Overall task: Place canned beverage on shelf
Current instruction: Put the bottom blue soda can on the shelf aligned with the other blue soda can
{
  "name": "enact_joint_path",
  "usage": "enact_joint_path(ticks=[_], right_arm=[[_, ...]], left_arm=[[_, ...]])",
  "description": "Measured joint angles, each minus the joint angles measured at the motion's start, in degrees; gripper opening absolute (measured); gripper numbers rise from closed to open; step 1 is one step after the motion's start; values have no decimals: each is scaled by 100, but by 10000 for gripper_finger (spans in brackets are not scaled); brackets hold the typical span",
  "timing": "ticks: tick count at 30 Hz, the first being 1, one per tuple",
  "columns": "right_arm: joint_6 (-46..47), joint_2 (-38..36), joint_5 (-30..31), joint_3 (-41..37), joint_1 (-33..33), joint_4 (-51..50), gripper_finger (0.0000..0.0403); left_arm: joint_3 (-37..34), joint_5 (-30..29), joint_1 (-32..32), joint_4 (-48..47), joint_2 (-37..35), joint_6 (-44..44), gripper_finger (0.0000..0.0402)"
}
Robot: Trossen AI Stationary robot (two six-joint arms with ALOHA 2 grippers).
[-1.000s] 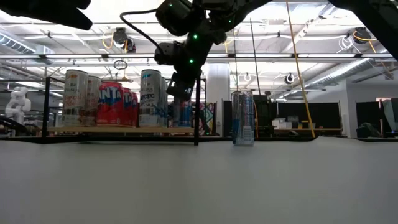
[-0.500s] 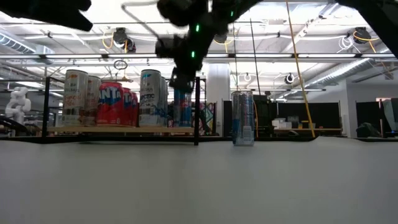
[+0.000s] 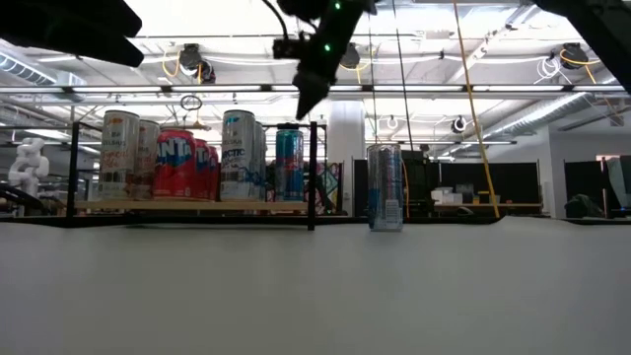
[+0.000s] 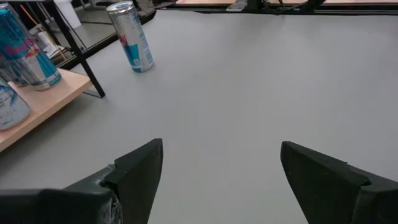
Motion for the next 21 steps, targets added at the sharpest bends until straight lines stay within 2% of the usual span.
enact_joint_path(ticks=[7, 12, 21], right_arm=[[158, 1, -291, -103, -248, -86, 4], [64, 41, -708, -105, -277, 60, 4], [23, 112, -843, -101, -355, 107, 4]], left_arm=[[-1, -9, 19, 7, 0, 0, 317], [-1, -15, 88, 4, 0, 4, 317], [-3, -13, 146, 22, 3, 9, 317]])
